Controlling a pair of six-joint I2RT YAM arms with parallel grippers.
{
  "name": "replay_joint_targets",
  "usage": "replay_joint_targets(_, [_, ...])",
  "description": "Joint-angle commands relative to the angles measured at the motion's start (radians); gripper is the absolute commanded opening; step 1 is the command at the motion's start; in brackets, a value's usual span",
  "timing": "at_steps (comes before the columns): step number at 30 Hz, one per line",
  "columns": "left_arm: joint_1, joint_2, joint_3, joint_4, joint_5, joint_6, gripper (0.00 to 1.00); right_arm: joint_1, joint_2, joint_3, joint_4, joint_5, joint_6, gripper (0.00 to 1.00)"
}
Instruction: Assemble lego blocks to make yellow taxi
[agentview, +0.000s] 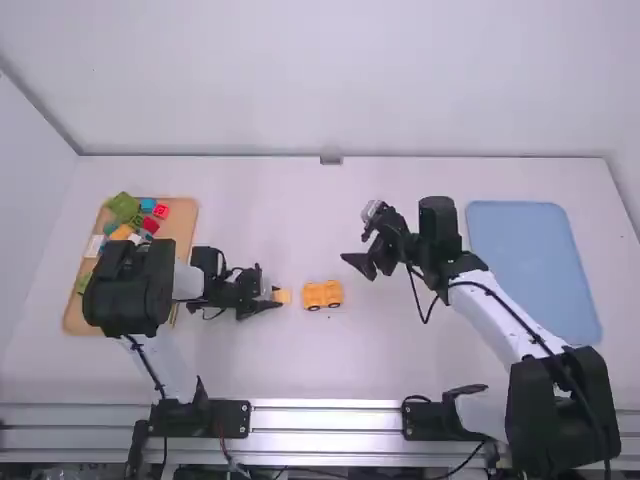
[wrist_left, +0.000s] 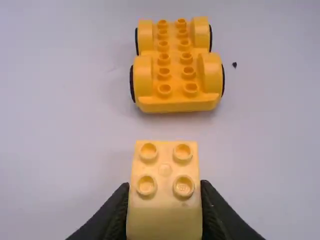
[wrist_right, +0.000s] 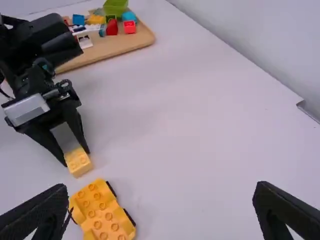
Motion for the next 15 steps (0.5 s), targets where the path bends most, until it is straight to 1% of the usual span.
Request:
replay_joint_targets(1, [-0.005, 0.005, 0.004, -0.013, 0.072, 0.003, 0.23, -0.002, -0.012, -0.013, 0.0, -0.014, -0.022, 0.98])
replay_joint_targets(2, [-0.005, -0.003, 0.011, -0.019, 0.074, 0.001, 0.19, -0.002, -0.01, -0.016, 0.0, -0.013, -0.036, 0.98])
replay_joint_targets(7, [-0.005, -0.053, 0.04, -0.092, 0.076, 0.002, 0.18, -0.002, 0.038, -0.024, 0.005, -0.021, -0.086, 0.98])
replay_joint_targets(10, [-0.005, -0.114, 0.053, -0.149, 0.066, -0.005, 0.2, -0.002, 0.101, -0.024, 0.007, -0.053, -0.148, 0.98])
replay_joint_targets(13, [-0.006, -0.201, 0.052, -0.2, 0.069, -0.005, 0.22, -0.002, 0.18, -0.024, 0.006, -0.157, -0.279, 0.98])
replay_joint_targets(15, [-0.006, -0.251, 0.052, -0.233, 0.066, -0.005, 0.28, -0.002, 0.233, -0.024, -0.001, -0.214, -0.393, 0.98])
